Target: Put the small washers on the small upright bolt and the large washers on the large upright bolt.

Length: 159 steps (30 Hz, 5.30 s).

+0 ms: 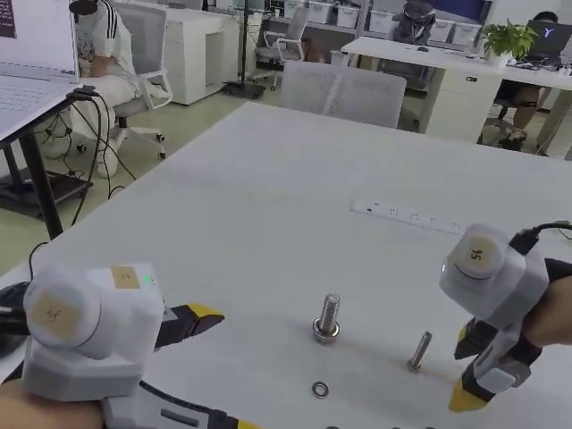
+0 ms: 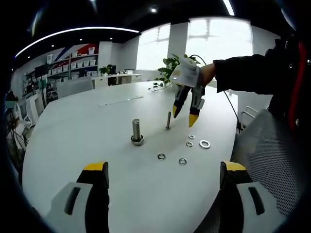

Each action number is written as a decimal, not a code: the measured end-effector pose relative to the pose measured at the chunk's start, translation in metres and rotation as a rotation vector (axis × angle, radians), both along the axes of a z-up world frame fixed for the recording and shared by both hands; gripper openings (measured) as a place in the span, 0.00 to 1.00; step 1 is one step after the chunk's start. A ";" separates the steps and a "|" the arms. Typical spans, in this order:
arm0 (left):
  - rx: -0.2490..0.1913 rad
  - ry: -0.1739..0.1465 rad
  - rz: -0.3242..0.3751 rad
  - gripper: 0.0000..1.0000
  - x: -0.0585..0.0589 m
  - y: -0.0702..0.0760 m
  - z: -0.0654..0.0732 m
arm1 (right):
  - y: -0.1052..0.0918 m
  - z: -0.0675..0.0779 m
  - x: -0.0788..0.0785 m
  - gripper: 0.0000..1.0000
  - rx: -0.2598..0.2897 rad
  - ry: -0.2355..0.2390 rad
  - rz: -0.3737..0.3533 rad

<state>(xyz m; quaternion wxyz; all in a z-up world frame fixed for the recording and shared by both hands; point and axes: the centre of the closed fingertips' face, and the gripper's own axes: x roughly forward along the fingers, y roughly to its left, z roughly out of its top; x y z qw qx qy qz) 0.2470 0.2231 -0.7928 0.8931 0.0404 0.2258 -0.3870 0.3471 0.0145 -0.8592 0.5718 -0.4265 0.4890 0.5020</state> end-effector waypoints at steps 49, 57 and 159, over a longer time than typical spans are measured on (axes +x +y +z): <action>0.001 -0.018 -0.014 0.95 -0.004 -0.005 0.007 | 0.033 -0.013 -0.109 0.44 0.049 0.028 0.147; 0.000 -0.018 -0.011 0.95 -0.004 -0.005 0.007 | 0.034 -0.016 -0.106 0.38 0.042 0.011 0.165; -0.018 -0.019 0.043 0.93 -0.001 0.008 0.004 | 0.139 0.078 -0.014 0.23 0.062 -0.147 0.356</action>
